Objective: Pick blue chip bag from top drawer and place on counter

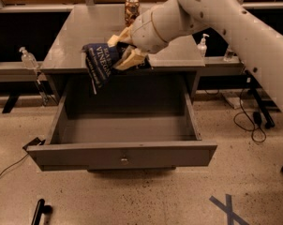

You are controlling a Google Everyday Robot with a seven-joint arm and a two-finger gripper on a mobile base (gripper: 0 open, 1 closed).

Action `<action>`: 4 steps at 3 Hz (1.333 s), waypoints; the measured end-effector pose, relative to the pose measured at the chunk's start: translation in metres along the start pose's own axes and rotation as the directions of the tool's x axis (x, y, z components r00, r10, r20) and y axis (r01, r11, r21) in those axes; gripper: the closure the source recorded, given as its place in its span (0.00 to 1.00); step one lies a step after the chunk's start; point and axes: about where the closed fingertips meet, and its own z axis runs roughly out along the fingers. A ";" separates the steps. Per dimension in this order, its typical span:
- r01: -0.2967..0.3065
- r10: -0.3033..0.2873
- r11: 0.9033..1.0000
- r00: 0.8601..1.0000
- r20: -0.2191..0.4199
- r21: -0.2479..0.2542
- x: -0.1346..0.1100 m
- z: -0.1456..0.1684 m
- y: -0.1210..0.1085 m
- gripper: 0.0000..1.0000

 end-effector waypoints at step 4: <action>0.031 0.031 0.952 0.980 -0.195 0.304 0.072 -0.080 -0.058 1.00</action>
Offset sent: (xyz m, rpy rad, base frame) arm 0.0161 -0.0075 0.0104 -0.0230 -0.0688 -0.0698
